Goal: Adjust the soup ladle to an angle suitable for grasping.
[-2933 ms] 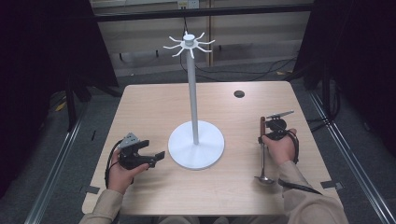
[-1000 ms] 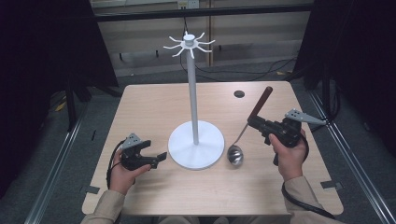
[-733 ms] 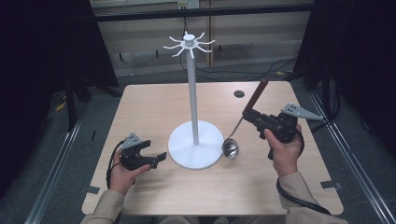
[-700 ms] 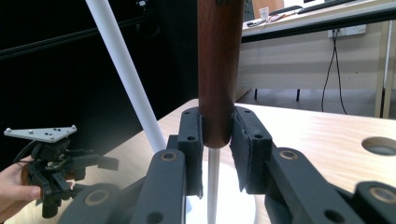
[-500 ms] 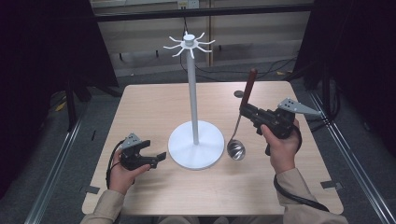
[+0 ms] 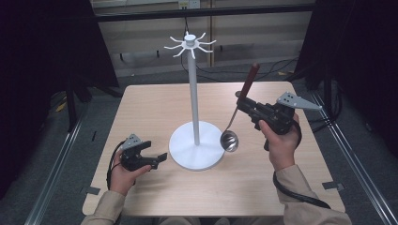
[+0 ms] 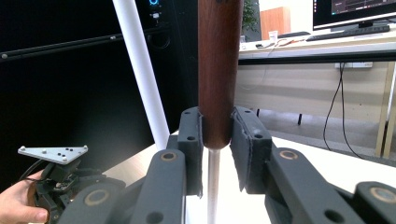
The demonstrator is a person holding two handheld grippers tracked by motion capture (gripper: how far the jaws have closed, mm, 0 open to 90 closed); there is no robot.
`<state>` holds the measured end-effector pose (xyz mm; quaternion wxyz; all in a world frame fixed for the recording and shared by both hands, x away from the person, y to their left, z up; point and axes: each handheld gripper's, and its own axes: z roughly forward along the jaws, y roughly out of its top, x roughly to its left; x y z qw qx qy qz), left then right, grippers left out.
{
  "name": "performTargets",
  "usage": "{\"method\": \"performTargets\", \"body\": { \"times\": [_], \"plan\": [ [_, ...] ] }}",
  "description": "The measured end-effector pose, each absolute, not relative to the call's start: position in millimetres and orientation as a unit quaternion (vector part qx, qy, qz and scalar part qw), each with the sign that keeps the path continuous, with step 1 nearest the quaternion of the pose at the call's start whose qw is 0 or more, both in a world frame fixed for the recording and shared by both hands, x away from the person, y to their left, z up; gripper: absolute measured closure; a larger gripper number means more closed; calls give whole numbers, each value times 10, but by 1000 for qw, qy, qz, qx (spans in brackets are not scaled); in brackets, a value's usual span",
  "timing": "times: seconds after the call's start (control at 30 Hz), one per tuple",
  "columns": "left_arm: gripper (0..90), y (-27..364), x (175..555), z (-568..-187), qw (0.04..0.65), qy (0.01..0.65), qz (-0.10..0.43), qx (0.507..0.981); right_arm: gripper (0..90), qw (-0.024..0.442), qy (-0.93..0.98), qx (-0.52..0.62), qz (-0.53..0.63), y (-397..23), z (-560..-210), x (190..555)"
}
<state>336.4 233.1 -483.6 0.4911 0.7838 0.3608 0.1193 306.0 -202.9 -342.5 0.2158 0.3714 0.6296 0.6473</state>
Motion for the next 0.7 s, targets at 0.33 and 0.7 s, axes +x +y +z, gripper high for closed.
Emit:
{"method": "performTargets", "body": {
  "times": [0.33,0.7],
  "plan": [
    [79,2327,3361,-4833,490,360,120,785,748,225,633,360,648,-1940,-3287,3016],
    [78,2343,3362,-4832,491,362,121,783,748,232,644,355,636,-1817,-3139,2979]
  ]
}}
